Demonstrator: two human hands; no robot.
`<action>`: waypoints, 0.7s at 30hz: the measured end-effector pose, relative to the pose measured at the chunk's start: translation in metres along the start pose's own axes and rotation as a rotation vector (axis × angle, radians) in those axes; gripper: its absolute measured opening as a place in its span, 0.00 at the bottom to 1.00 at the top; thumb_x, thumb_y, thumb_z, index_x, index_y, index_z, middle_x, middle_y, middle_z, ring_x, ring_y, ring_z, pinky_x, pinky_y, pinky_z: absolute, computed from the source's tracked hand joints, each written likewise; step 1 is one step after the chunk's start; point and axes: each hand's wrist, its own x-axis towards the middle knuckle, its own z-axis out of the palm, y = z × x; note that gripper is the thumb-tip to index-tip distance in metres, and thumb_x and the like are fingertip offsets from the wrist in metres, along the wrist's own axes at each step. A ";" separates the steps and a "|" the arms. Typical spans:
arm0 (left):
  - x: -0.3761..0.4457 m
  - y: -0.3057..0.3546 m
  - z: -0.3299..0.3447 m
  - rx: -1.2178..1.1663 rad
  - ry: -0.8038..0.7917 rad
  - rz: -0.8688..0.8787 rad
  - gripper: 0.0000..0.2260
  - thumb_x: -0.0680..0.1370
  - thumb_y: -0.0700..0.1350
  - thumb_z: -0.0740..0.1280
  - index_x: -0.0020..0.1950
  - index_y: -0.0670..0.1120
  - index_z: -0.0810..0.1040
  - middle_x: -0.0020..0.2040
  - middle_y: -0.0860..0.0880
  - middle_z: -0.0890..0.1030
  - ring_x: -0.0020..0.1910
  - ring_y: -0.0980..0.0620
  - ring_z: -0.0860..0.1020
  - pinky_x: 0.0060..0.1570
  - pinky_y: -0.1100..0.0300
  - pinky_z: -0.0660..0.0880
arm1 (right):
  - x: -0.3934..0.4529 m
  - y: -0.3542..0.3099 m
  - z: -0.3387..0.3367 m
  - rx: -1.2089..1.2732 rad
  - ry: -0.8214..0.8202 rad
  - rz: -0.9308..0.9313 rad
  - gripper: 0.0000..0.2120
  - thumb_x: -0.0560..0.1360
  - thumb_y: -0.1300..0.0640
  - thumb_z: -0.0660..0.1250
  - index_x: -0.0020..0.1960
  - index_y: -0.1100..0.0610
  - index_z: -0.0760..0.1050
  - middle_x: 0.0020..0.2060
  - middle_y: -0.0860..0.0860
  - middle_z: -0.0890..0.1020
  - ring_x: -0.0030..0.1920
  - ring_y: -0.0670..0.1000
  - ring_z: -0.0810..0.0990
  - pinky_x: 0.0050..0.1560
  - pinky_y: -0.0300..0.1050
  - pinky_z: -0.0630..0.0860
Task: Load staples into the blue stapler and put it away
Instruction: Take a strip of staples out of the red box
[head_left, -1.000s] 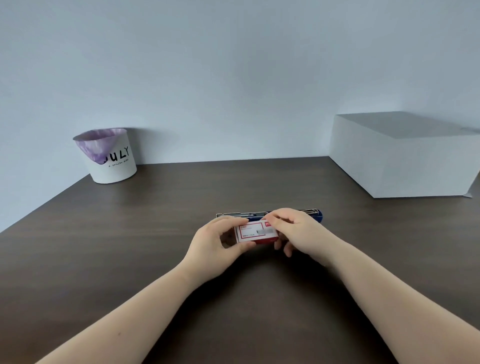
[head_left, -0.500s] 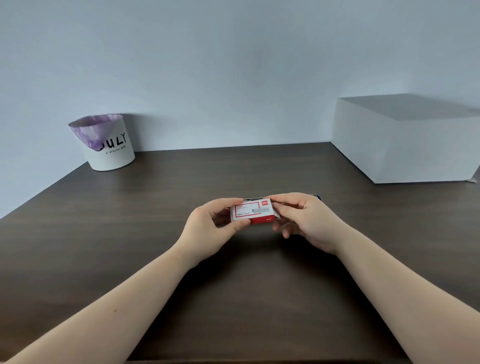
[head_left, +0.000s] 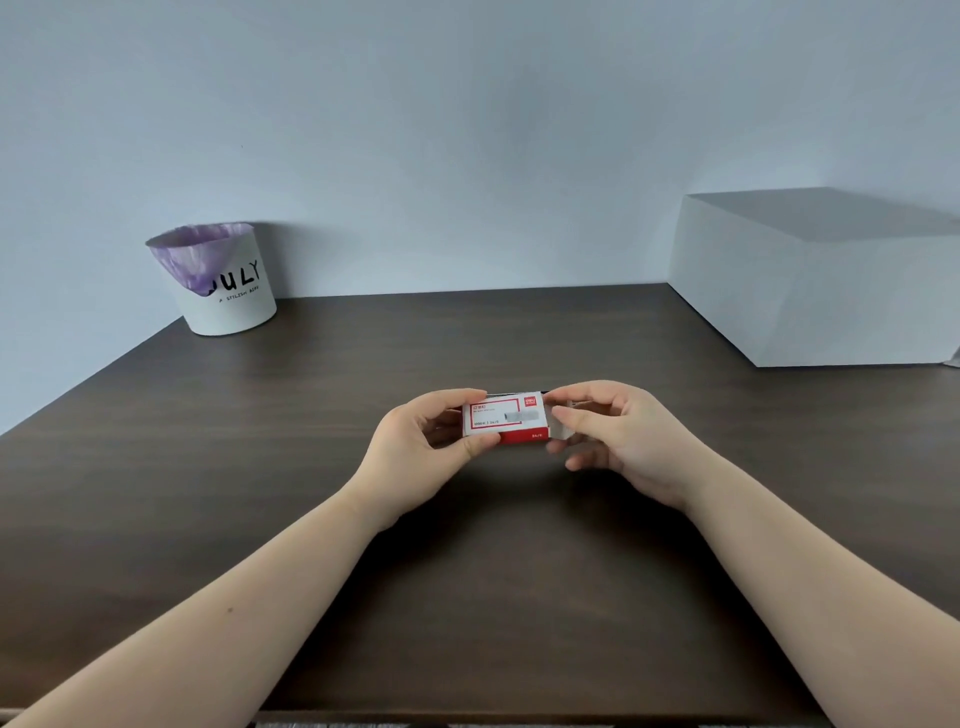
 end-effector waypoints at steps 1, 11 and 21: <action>0.000 0.000 -0.001 -0.007 0.007 -0.008 0.17 0.69 0.41 0.74 0.56 0.50 0.79 0.52 0.50 0.84 0.52 0.57 0.82 0.55 0.68 0.75 | 0.001 0.000 -0.001 0.019 0.007 0.010 0.11 0.76 0.65 0.64 0.57 0.62 0.77 0.46 0.58 0.84 0.37 0.49 0.84 0.30 0.37 0.79; 0.000 0.002 -0.010 0.005 0.027 -0.048 0.17 0.67 0.41 0.75 0.53 0.53 0.79 0.50 0.51 0.85 0.51 0.57 0.82 0.57 0.63 0.76 | 0.006 0.004 -0.005 -0.081 0.108 0.021 0.11 0.76 0.68 0.63 0.57 0.65 0.77 0.48 0.60 0.83 0.36 0.51 0.85 0.32 0.39 0.81; 0.010 0.025 -0.022 0.034 -0.011 -0.031 0.18 0.65 0.46 0.75 0.54 0.51 0.80 0.50 0.51 0.85 0.51 0.57 0.82 0.57 0.59 0.77 | 0.007 0.003 -0.004 -0.047 0.087 0.136 0.10 0.77 0.68 0.60 0.55 0.64 0.77 0.48 0.58 0.81 0.40 0.53 0.86 0.38 0.42 0.83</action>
